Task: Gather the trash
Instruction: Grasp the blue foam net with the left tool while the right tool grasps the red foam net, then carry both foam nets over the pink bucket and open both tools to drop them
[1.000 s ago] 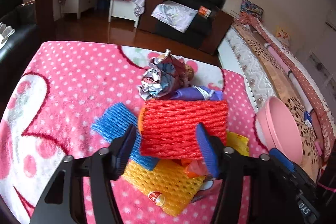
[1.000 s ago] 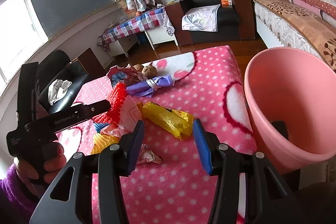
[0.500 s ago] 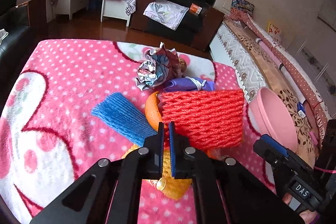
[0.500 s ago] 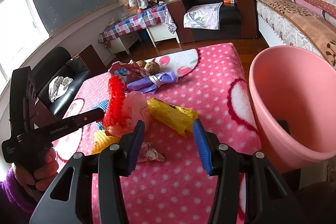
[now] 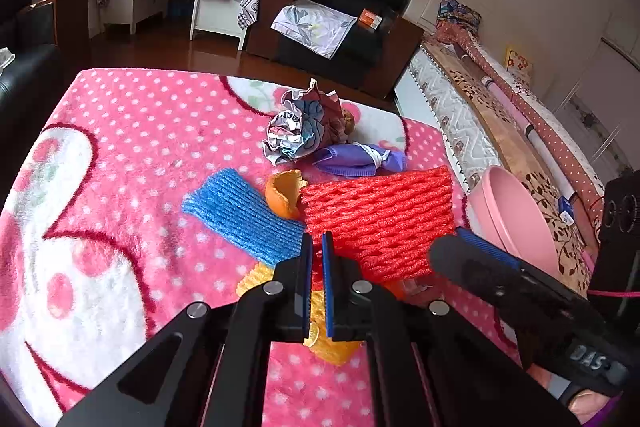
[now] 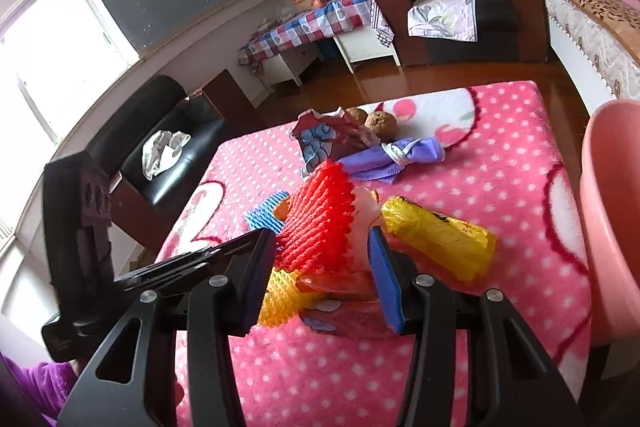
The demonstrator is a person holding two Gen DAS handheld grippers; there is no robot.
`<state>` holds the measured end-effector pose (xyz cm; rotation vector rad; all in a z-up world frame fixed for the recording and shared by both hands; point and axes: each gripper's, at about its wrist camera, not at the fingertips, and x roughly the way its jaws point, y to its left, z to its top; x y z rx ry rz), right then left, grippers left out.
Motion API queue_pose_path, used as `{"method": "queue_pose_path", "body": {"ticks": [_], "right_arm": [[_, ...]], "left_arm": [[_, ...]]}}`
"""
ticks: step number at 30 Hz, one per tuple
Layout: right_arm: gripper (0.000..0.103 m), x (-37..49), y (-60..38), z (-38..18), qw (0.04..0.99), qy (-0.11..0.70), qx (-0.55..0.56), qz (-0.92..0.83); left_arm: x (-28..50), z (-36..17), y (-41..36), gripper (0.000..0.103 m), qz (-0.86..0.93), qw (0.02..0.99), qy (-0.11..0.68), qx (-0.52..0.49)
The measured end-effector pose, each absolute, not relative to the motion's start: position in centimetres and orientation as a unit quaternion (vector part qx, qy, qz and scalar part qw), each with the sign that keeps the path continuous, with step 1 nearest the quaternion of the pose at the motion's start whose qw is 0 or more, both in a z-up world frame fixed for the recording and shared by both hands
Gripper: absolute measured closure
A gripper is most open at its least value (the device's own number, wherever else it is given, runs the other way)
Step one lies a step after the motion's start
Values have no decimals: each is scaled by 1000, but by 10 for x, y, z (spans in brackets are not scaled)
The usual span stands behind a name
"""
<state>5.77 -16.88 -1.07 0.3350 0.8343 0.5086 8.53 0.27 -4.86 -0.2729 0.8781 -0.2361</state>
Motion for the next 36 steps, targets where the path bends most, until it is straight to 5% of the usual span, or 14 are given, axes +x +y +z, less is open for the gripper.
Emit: {"method": "queue_pose_path", "body": {"ticks": [2,4,8,11,23,25,27,36], "right_arm": [[88,58,-168,-11,868,402,158,243],[90,57,-172,-11,868,400,166,242],[90,52,-185,0,874,380,181,243],[91,49,-193,9,880,366,184,240],[91,41,-215,23,897,339,184,215],[91,41,-217,22,897,341,186,212],[91,41,-217,20,896,343,187,209],[91,38,-222,21,898,339,191,205]], "left_arm": [[84,-48,4,99,-114,890,422,-132],[81,-49,8,98,-111,891,420,-133],[73,-46,20,57,-100,892,417,-144],[70,-45,32,56,-86,894,414,-151],[111,-74,50,63,-42,859,460,-220],[116,-77,46,69,-41,858,464,-216],[118,-80,42,90,-32,858,470,-204],[89,-56,51,97,-13,882,440,-170]]}}
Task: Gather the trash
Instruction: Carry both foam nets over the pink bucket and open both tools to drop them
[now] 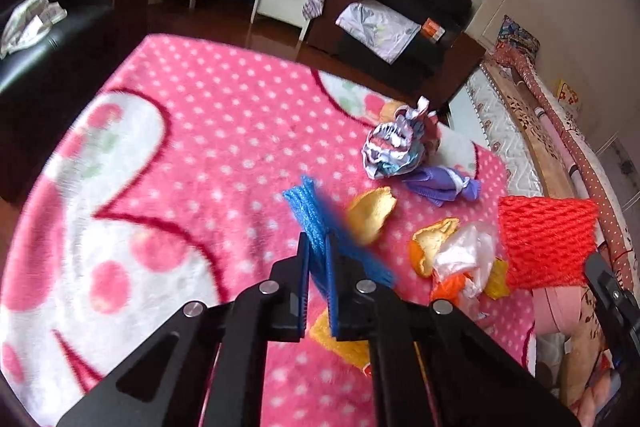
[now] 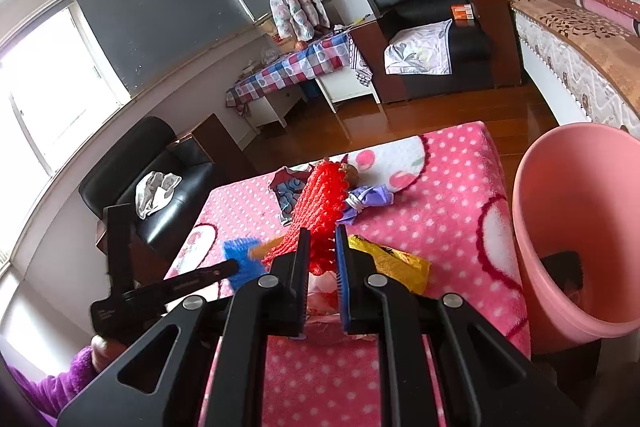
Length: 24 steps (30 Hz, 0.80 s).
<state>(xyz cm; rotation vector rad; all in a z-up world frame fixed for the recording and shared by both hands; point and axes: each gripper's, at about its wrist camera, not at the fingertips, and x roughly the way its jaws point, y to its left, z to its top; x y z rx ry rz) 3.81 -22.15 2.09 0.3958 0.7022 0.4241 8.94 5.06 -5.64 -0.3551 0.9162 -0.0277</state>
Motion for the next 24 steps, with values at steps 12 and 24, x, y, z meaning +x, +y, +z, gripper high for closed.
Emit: {"method": "queue_pose_path", "body": {"ticks": [12,24], "right_arm": [[91,20,-245,34,910,312,203,182],[91,2,-308,41,927,285,224,97]], "left_arm": [[53,14,26,97,-79,914,367,-155],[60,36,-54,97,-168,907,364,-132]]}}
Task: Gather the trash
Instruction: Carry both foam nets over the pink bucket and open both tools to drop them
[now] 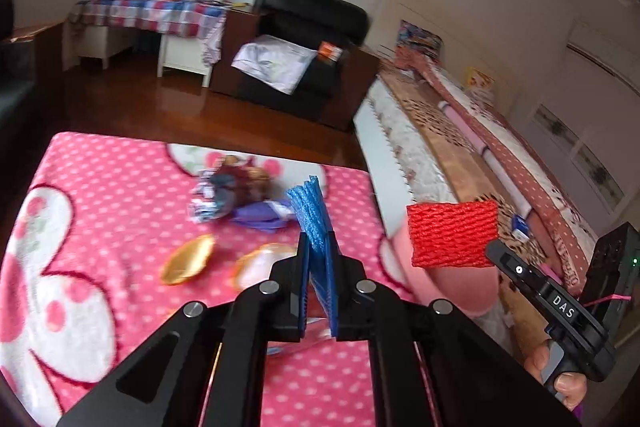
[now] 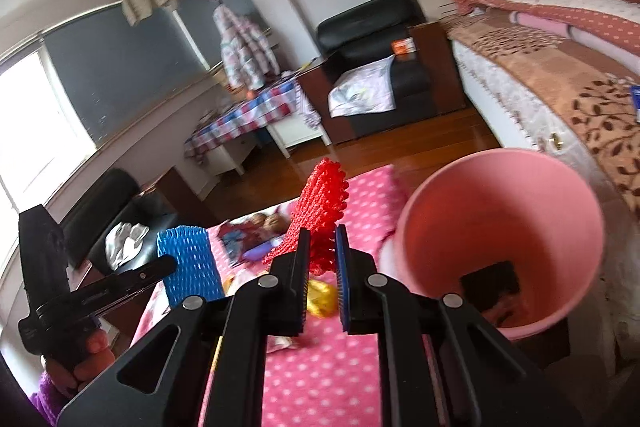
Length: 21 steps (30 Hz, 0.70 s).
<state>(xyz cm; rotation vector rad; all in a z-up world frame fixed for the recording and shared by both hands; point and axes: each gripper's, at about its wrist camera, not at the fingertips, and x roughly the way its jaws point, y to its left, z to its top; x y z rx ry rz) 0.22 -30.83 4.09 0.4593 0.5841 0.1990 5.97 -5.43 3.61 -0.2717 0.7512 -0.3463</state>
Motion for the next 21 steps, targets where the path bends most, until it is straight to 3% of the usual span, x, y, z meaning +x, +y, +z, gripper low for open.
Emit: {"method": "queue_pose_path", "body": {"ticks": [21], "right_arm": [[90,-3,-408,7,925,291,241,-49]], "left_arm": [[95,36,-215,97,-267,885,379,-41]]}}
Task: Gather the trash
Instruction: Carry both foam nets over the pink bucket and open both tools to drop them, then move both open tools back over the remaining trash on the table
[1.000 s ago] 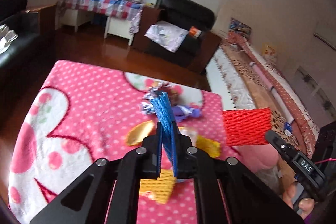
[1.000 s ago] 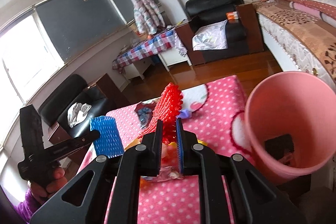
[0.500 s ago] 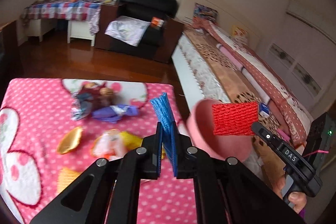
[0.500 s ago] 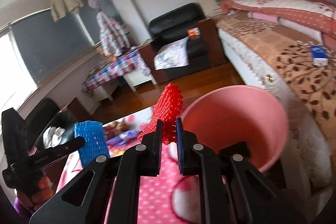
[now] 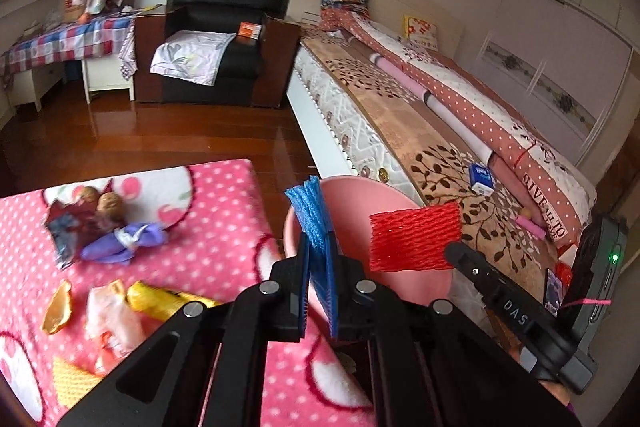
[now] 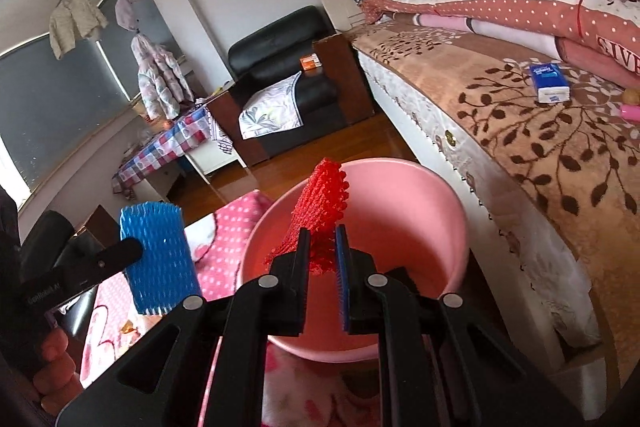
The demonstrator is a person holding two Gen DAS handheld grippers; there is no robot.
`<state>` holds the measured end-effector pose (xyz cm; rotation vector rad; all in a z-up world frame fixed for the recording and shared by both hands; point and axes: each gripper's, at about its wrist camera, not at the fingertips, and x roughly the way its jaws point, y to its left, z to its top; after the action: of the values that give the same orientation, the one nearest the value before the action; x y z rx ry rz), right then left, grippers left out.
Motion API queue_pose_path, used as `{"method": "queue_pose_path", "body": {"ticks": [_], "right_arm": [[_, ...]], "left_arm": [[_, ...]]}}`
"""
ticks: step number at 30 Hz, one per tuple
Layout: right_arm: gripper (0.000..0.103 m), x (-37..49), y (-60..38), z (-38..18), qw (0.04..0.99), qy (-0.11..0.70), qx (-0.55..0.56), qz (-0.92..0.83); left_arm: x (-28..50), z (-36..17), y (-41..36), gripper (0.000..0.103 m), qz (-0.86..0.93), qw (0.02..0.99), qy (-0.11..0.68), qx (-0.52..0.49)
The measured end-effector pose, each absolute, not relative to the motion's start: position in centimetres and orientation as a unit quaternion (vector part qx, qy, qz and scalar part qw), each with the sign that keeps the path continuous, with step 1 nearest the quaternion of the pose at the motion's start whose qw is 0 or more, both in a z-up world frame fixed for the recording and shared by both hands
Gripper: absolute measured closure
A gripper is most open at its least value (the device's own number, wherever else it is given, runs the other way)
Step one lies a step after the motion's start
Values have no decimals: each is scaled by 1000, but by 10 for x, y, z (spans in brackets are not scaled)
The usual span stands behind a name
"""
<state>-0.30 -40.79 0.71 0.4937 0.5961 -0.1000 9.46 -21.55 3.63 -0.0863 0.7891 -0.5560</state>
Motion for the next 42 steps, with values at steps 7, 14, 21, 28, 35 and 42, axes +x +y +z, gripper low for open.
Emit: {"method": "queue_pose_path", "body": {"ticks": [7,14,21,28,35,42], "right_arm": [[90,0,-413,0,929,288,223,-65],[90,9,-415,-10,929,297,213,-62],[90,15,-420,-18,924,306,222,-56],[78,22,-426,-25,914,319,247,-44],[63,22,-427,-22,915,311,253,-35],[63,16,-416,-15,920,309,240,-21]], "left_arm": [[105,23,-241,97,-273,878,392,-22],[117,10,-254,97,-273,872,406,-16],[122,2,-262,97,-270,870,413,-7],[119,3,-266,78,-259,876,406,2],[117,8,-258,68,-241,882,406,-6],[110,12,-244,67,-223,886,405,-19]]}}
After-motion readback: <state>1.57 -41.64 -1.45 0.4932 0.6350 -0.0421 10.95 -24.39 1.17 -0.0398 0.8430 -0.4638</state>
